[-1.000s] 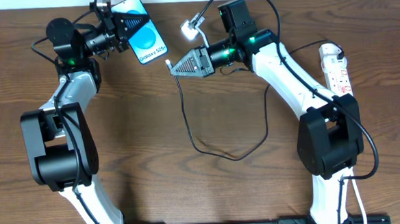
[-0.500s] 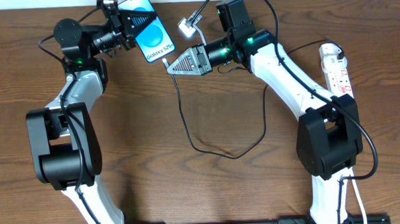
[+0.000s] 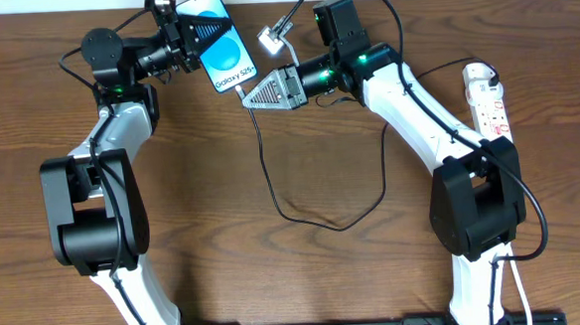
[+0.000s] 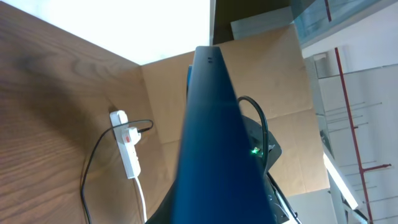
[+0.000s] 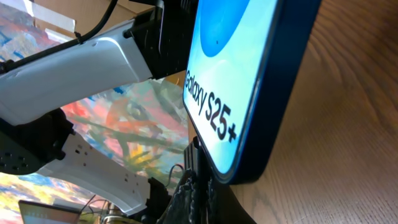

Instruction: Plug charger to phone and switch on socket

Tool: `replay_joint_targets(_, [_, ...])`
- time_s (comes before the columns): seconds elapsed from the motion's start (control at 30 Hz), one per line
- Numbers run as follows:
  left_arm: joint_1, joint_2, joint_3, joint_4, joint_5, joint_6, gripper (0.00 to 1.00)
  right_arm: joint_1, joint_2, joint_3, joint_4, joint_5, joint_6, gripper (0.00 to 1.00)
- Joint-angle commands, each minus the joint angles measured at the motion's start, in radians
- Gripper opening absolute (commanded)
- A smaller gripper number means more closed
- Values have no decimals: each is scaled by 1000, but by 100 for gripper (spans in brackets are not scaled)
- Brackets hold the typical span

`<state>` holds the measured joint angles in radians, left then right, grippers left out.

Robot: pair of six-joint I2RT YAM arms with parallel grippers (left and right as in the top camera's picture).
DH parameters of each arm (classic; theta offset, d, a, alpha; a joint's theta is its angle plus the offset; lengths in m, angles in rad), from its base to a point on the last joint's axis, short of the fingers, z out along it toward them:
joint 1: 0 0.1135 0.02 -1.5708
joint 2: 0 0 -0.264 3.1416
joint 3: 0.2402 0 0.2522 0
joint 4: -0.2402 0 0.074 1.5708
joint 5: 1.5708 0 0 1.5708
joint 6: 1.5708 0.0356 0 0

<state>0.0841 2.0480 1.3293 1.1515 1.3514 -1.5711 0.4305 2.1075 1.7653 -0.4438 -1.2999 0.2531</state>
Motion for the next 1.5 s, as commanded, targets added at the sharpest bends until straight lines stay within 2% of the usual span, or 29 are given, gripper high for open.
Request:
replay_joint_targets(0.0, [3, -13, 8, 15, 32, 3, 7, -1, -26, 14, 3, -15, 5, 1])
replay_joint_targets(0.6, [3, -13, 8, 16, 32, 6, 7, -4, -26, 14, 11, 15, 43, 1])
replay_joint_targets(1.03, [3, -13, 8, 18, 51, 18, 7, 25, -26, 14, 168, 79, 208, 1])
replay_joint_targets(1.47, [19, -13, 8, 18, 40, 51, 8, 34, -26, 14, 159, 95, 240, 1])
